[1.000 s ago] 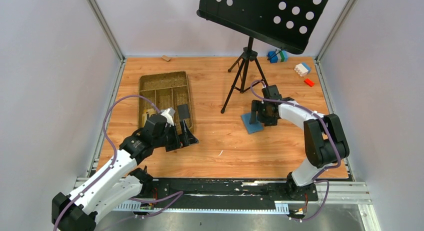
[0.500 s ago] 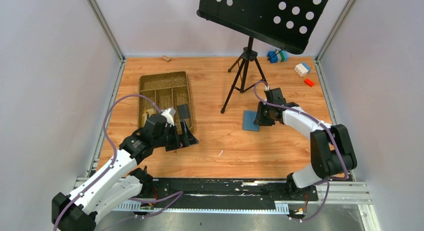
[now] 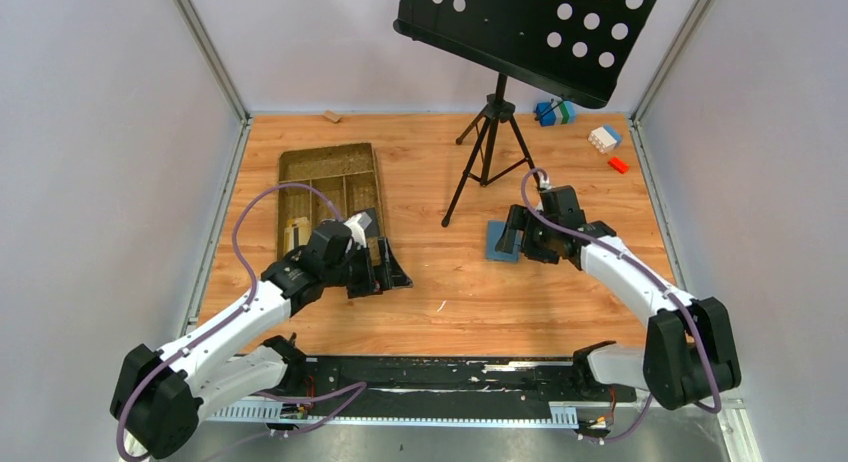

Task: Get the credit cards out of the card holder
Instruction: Pick up the card holder from the center of the board.

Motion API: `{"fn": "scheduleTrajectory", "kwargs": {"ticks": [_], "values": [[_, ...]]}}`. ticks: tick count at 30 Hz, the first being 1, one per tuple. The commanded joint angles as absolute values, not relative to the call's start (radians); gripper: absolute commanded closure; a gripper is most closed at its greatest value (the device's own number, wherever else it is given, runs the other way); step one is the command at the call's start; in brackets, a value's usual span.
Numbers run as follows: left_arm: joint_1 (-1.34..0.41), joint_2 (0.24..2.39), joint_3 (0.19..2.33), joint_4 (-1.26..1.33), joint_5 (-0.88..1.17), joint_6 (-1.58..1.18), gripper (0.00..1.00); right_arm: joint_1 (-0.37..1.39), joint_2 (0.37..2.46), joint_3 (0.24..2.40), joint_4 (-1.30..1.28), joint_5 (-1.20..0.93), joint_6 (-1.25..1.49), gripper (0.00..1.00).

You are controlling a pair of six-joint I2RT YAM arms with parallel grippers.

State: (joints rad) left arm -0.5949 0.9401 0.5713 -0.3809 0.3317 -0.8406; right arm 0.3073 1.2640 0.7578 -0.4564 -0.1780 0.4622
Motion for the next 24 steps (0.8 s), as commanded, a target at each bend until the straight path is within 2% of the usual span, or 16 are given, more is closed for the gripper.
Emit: {"fn": "scheduleTrajectory", "kwargs": {"ticks": [1,5,11,17,24], "values": [[-0.626,0.954,0.58,-0.293,0.343,-0.863,0.0,0.303,1.344,0.863,-0.506,-0.057,0.466,0.1],[-0.628,0.95,0.598,-0.329,0.325,-0.851,0.0,0.298,1.5,0.965,-0.51,-0.067,0.453,0.08],[-0.628,0.917,0.602,-0.378,0.306,-0.837,0.0,0.298,1.667,1.06,-0.515,-0.023,0.44,0.16],[-0.627,0.895,0.612,-0.417,0.284,-0.816,0.0,0.299,1.721,1.086,-0.546,0.068,0.392,0.2],[-0.628,0.898,0.602,-0.427,0.278,-0.811,0.0,0.299,1.751,1.112,-0.558,0.043,0.352,0.47]]}}
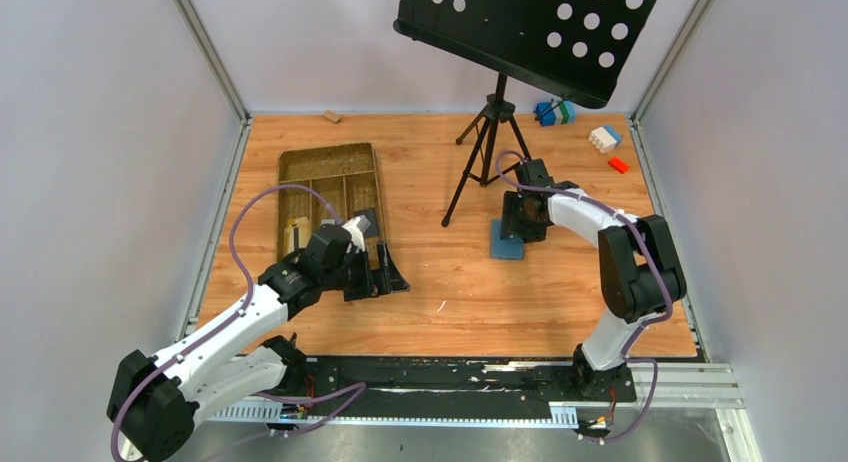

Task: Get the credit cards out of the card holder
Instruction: Pick up the card holder from the center of the board.

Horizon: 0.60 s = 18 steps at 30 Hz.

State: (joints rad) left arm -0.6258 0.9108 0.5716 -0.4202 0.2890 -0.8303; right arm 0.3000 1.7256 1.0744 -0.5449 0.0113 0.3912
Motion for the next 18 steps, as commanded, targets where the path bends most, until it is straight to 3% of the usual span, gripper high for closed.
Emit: {"fn": "scheduleTrajectory", "kwargs": {"ticks": [1,11,18], "values": [[-0.629,0.896,0.596,-0.422,0.278,-0.814,0.0,0.299,1.75,1.111,-0.554,0.039,0.348,0.49],[-0.628,0.874,0.557,-0.403,0.279,-0.833,0.0,0.299,1.675,1.079,-0.536,-0.028,0.324,0.73],[-0.628,0.882,0.549,-0.383,0.285,-0.845,0.0,0.299,1.547,0.996,-0.482,-0.184,0.364,0.79]]}}
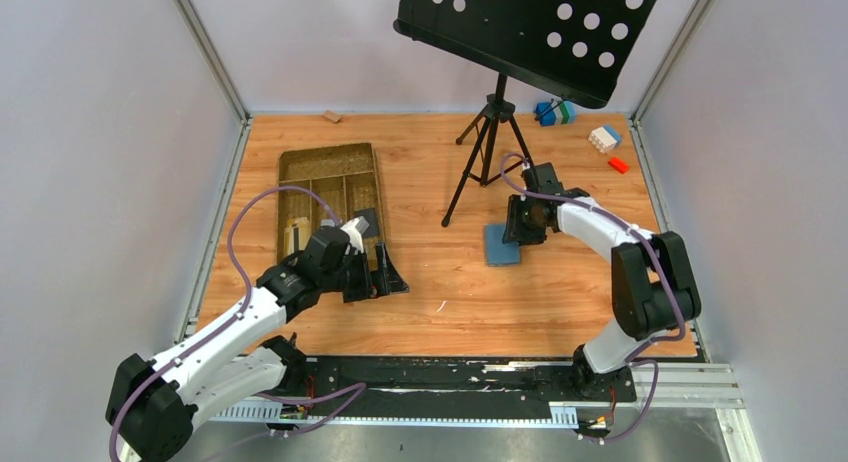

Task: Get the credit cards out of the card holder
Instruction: Pick up the card holder from the center of the board, then open the card holder.

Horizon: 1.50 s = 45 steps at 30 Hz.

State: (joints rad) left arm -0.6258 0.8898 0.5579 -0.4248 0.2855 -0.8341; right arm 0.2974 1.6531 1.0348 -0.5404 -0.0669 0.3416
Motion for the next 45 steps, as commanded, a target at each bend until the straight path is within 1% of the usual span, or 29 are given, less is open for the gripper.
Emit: {"fn": "scheduleTrajectory", "kwargs": {"ticks": [1,6,13,19,22,25,30,33,35,36,37,38,39,40,42,45], "values": [[-0.628,0.882,0.548,-0.378,0.287,-0.85,0.0,0.3,1.525,0.979,-0.472,-0.218,0.38,0.81],[-0.628,0.887,0.53,-0.331,0.304,-0.88,0.0,0.301,1.408,0.862,-0.4,-0.383,0.486,0.88],[-0.654,0.927,0.5,-0.184,0.347,-0.961,0.0,0.339,1.258,0.731,-0.287,-0.524,0.623,0.88],[-0.718,1.026,0.538,-0.023,0.368,-1.027,0.0,0.441,1.192,0.731,-0.255,-0.541,0.687,0.87],[-0.748,1.083,0.576,-0.004,0.365,-1.032,0.01,0.508,1.184,0.74,-0.243,-0.528,0.713,0.87],[-0.76,1.12,0.6,0.032,0.364,-1.036,0.06,0.569,1.187,0.753,-0.245,-0.502,0.724,0.87],[-0.762,1.122,0.58,0.082,0.358,-1.059,0.21,0.65,1.197,0.773,-0.253,-0.461,0.728,0.86],[-0.762,1.126,0.57,0.095,0.356,-1.063,0.36,0.684,1.212,0.778,-0.247,-0.454,0.732,0.86],[-0.762,1.131,0.569,0.097,0.359,-1.061,0.54,0.7,1.225,0.786,-0.253,-0.447,0.727,0.85],[-0.762,1.133,0.569,0.097,0.359,-1.06,0.67,0.706,1.23,0.793,-0.266,-0.435,0.72,0.83],[-0.762,1.131,0.569,0.089,0.356,-1.059,0.81,0.713,1.237,0.807,-0.297,-0.408,0.707,0.77],[-0.762,1.129,0.57,0.078,0.348,-1.057,0.98,0.725,1.243,0.829,-0.362,-0.344,0.687,0.67],[-0.762,1.125,0.573,0.059,0.341,-1.056,1.0,0.74,1.255,0.863,-0.456,-0.248,0.668,0.59],[-0.762,1.121,0.573,0.053,0.335,-1.052,1.0,0.75,1.268,0.894,-0.543,-0.166,0.649,0.54],[-0.762,1.109,0.572,0.043,0.325,-1.05,1.0,0.757,1.305,0.933,-0.642,-0.074,0.603,0.47],[-0.762,1.093,0.572,0.024,0.314,-1.047,1.0,0.757,1.343,0.955,-0.744,0.063,0.567,0.4]]}}
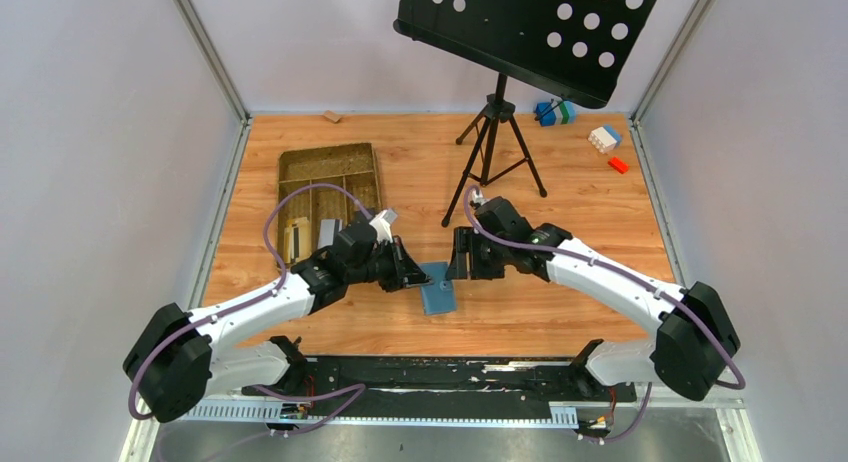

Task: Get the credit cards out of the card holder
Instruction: Open the card holder.

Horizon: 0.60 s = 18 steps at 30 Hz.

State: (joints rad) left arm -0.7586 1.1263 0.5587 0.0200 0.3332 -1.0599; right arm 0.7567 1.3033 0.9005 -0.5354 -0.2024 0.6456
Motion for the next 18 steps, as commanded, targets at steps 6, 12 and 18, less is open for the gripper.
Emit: {"fn": "scheduleTrajectory", "kwargs": {"ticks": [6,12,18], "values": [[-0.762,1.076,0.57,-0.02,0.3,-1.036,1.0,0.739,1.32,0.95,-0.755,0.079,0.536,0.35],[-0.762,1.091,0.578,-0.021,0.315,-1.033,1.0,0.742,1.138,0.823,-0.39,-0.228,0.566,0.11],[-0.762,1.096,0.578,0.019,0.333,-1.048,1.0,0.813,1.208,0.888,-0.393,-0.266,0.524,0.14]]}}
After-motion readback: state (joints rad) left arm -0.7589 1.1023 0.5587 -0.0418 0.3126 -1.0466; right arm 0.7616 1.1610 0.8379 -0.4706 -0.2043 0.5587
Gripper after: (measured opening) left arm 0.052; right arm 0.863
